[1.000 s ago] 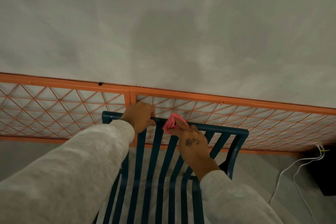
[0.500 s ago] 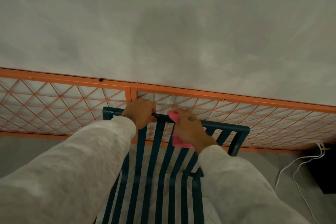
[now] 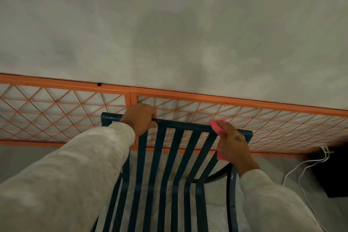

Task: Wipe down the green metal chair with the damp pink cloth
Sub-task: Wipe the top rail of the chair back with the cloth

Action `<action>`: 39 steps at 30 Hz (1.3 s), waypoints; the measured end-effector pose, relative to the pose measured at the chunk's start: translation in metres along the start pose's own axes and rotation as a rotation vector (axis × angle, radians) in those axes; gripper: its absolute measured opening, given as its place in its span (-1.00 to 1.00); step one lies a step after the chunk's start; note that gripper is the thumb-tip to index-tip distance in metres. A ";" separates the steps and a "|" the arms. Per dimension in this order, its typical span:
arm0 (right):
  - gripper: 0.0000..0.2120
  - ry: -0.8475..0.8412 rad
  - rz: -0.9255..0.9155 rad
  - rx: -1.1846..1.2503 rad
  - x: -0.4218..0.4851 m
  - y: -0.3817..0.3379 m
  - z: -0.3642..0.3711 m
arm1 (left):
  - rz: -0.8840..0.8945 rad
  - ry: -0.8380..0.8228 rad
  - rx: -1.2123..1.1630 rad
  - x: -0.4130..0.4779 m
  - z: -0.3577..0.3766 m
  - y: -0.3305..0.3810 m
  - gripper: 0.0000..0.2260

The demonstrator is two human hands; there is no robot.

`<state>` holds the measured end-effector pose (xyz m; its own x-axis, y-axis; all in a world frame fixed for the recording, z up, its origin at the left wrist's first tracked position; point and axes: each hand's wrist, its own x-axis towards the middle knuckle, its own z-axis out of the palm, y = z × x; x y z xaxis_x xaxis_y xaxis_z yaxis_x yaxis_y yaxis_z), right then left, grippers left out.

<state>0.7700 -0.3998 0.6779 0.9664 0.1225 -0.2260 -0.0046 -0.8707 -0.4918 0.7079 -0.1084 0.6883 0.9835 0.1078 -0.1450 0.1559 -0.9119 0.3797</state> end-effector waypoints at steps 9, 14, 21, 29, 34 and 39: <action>-0.30 -0.087 -0.247 0.145 -0.031 -0.082 0.077 | -0.006 0.014 0.000 -0.001 0.002 0.001 -0.83; -0.29 -0.180 -0.405 0.055 -0.022 -0.082 0.077 | -0.008 0.009 0.006 -0.001 0.001 0.002 -0.83; -0.42 -0.005 -0.163 0.022 -0.008 -0.006 0.017 | -0.009 0.007 -0.015 -0.004 0.001 0.003 -0.85; -0.35 -0.014 -0.152 0.024 -0.018 -0.048 0.038 | -0.011 -0.026 0.032 -0.003 -0.001 0.004 -0.82; -0.26 -0.194 -0.321 -0.027 -0.015 -0.077 0.062 | 0.027 -0.093 0.049 0.006 0.000 0.016 -0.52; -0.32 -0.259 -0.313 -0.099 0.005 -0.052 0.029 | 0.085 -0.138 0.045 0.019 0.012 0.049 -0.63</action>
<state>0.7674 -0.3405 0.6777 0.8206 0.4936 -0.2882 0.3164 -0.8122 -0.4902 0.7335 -0.1560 0.6934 0.9707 -0.0229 -0.2391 0.0654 -0.9327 0.3548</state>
